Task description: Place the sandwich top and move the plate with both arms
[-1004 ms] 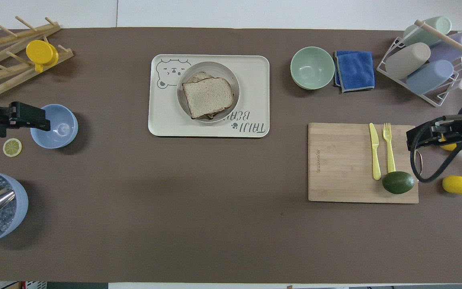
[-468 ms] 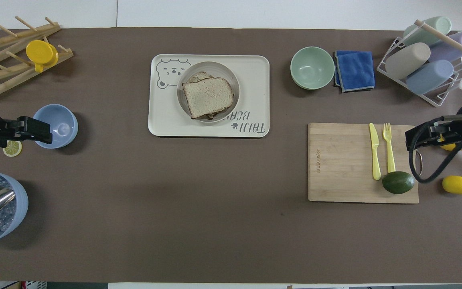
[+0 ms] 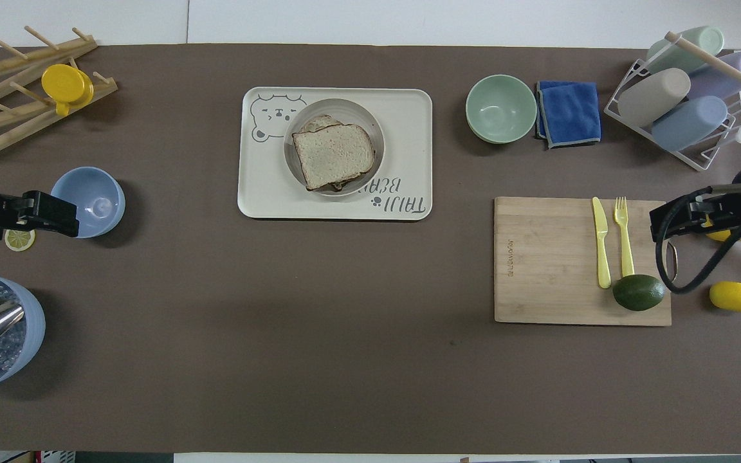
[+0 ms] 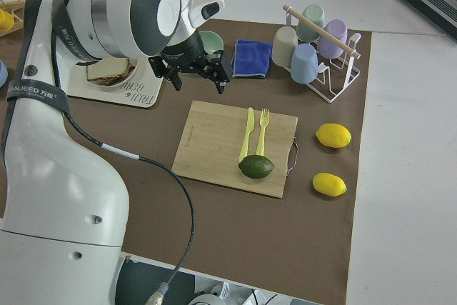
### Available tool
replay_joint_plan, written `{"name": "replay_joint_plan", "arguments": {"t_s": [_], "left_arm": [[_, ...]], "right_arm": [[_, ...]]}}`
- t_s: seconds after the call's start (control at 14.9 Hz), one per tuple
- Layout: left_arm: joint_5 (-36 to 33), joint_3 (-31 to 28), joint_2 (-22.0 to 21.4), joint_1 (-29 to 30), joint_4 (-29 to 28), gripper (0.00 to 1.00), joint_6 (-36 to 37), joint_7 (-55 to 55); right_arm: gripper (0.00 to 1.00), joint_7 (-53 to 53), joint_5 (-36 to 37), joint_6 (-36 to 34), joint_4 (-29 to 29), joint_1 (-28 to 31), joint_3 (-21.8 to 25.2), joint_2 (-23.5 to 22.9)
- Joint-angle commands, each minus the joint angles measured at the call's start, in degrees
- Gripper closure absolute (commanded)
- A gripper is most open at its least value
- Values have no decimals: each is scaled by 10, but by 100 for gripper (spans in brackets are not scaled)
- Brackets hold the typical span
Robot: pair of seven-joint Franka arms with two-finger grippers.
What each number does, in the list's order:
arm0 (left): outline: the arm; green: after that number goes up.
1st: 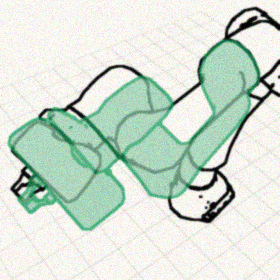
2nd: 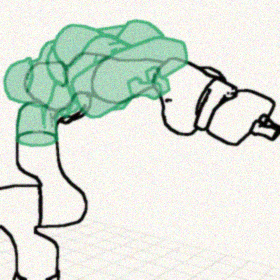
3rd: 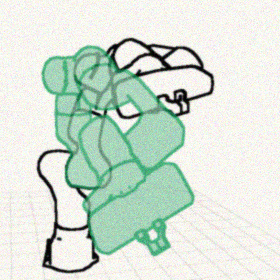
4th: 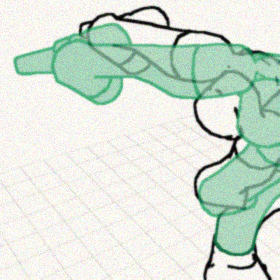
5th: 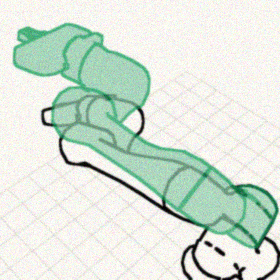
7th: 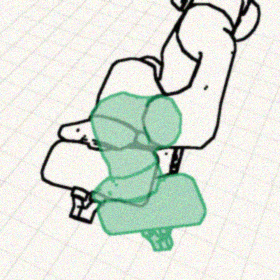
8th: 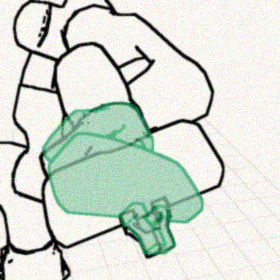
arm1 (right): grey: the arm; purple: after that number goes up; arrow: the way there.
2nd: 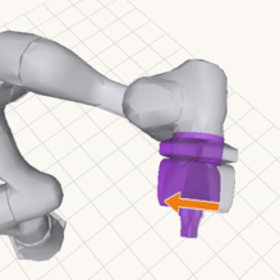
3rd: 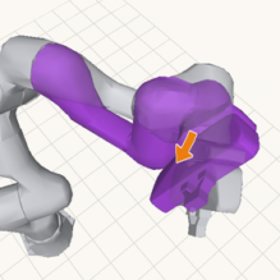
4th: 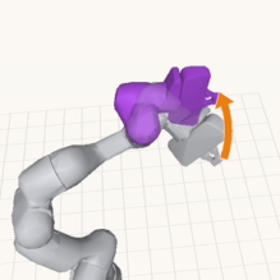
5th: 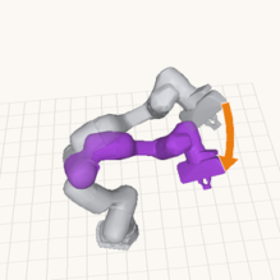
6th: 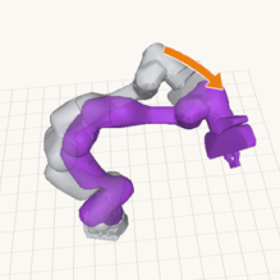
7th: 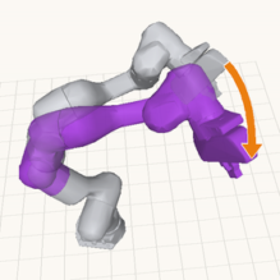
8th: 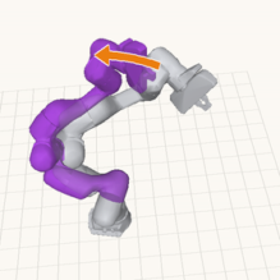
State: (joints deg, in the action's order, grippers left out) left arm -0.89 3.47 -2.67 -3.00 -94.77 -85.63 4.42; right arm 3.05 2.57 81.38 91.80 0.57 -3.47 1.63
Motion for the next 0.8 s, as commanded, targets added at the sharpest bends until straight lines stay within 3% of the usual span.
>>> {"name": "replay_joint_plan", "arguments": {"t_s": [0.0,0.74], "left_arm": [[-1,11,1,12,-4,0,-7,-12],[29,7,9,20,3,0,-20,-6]], "right_arm": [[0,-16,-16,4,4,6,-1,7],[0,-16,-16,3,4,6,-2,7]]}}
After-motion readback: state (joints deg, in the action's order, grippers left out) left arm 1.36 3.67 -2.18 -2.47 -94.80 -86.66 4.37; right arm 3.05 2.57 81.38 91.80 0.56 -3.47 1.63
